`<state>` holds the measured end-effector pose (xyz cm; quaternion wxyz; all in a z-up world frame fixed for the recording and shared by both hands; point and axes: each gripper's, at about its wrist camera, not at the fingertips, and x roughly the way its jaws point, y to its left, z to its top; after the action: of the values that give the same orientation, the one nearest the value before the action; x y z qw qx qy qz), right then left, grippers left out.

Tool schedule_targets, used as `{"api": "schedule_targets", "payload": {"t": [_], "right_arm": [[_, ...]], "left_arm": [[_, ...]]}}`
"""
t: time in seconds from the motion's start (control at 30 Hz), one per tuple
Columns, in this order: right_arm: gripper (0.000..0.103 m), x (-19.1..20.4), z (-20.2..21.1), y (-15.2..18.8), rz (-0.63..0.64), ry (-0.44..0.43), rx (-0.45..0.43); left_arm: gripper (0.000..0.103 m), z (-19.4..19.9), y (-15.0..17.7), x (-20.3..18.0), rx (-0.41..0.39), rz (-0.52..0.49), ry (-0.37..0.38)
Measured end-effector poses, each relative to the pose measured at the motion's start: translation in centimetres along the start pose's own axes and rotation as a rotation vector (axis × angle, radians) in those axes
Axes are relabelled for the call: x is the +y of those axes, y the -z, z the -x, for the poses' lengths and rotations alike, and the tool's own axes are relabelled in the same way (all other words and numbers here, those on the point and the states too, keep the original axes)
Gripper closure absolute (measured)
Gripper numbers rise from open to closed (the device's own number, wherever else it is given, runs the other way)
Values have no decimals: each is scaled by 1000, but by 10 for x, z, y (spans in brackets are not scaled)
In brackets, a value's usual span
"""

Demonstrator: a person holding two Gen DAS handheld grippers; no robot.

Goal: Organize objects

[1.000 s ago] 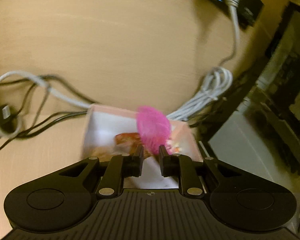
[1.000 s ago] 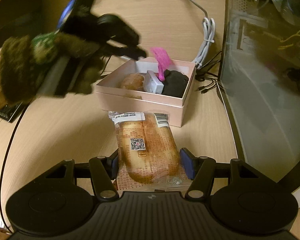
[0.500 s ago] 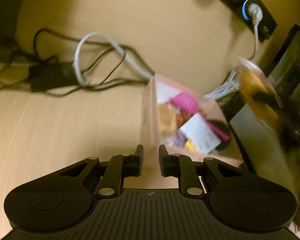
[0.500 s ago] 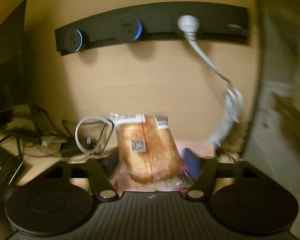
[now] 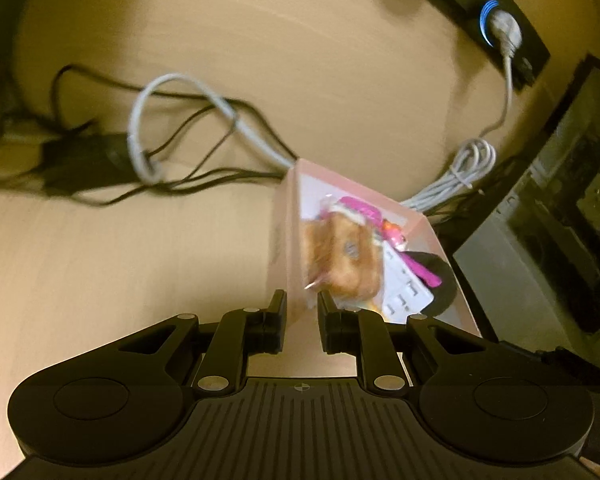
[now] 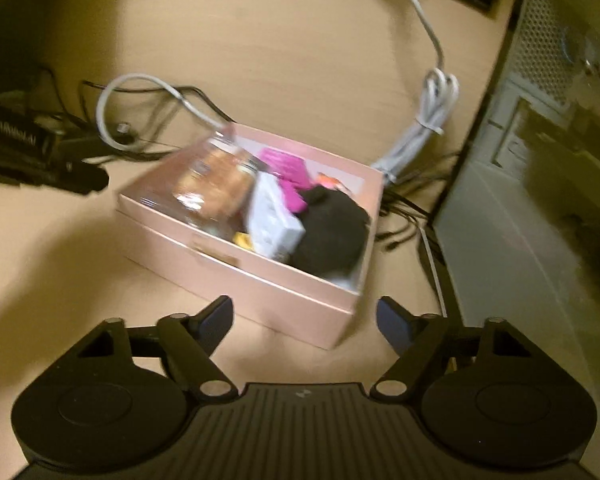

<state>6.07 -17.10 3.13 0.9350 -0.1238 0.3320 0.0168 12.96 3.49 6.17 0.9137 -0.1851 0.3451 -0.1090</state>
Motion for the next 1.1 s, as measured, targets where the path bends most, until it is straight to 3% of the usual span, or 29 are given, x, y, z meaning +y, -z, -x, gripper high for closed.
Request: {"api": "schedule_targets", "payload": {"t": [0.07, 0.13, 0.2, 0.27, 0.37, 0.47, 0.67, 0.77, 0.9, 1.03, 1.1], "right_arm": [[31, -4, -8, -4, -16, 29, 7], [32, -8, -14, -8, -27, 47, 9], [34, -10, -16, -11, -26, 61, 2], [34, -10, -15, -14, -25, 53, -6], [34, -4, -17, -19, -9, 59, -21], [34, 1, -24, -24, 0, 31, -19], [34, 17, -25, -28, 49, 14, -33], [34, 17, -25, -26, 48, 21, -33], [33, 9, -23, -21, 31, 61, -27], [33, -4, -20, -15, 4, 70, -6], [33, -7, -20, -12, 8, 76, -2]], "left_arm": [[85, -12, -4, -8, 13, -24, -23], [83, -26, -6, -13, 44, -44, -105], [53, -32, -8, -12, 57, -36, -174], [33, -28, -7, -7, 51, -2, -223], [20, -15, 0, -1, 2, 20, -264], [24, -8, 3, 6, -28, 24, -353], [25, -10, 3, 48, -8, 116, -436], [25, -3, 3, 56, -26, 150, -408], [25, 6, 3, 43, -71, 140, -294], [26, 8, 3, 20, -117, 122, -120], [26, 3, 1, 6, -110, 82, -101]]}}
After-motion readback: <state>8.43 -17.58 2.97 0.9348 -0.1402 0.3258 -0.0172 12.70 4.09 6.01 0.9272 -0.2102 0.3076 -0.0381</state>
